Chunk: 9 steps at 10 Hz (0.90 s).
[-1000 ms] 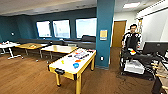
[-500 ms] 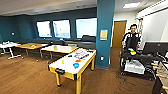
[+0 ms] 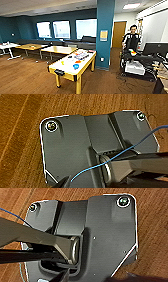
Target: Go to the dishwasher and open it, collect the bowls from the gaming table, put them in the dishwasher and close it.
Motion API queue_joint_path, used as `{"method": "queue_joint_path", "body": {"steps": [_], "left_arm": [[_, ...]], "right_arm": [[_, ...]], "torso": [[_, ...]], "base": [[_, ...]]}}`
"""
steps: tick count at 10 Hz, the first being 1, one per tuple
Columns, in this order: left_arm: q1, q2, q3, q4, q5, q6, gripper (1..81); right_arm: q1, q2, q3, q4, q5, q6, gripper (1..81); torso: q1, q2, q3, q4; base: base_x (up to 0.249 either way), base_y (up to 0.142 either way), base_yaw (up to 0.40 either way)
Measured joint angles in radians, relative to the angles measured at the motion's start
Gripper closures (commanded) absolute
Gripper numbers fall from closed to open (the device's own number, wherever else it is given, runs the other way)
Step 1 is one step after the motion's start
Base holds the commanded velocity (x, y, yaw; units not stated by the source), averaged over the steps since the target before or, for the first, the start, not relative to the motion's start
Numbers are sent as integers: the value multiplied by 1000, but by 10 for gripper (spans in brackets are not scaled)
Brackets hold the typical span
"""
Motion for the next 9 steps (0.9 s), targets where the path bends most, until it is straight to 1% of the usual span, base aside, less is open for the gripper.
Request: {"method": "queue_joint_path", "body": {"steps": [2, 5, 9], "left_arm": [[-25, 0, 0, 0, -10, 0, 10], [-11, 4, 1, 0, -6, 0, 10], [-15, 3, -3, 0, -8, 0, 10]], "right_arm": [[23, 2, 0, 0, 8, -2, 10], [10, -2, -3, 0, 5, -2, 10], [15, 0, -3, 0, 8, -1, 10]], "torso": [[1, 1, 0, 0], [1, 1, 0, 0], [1, 1, 0, 0]], "base": [[140, 68, 0], [140, 77, 0], [140, 77, 0]]}}
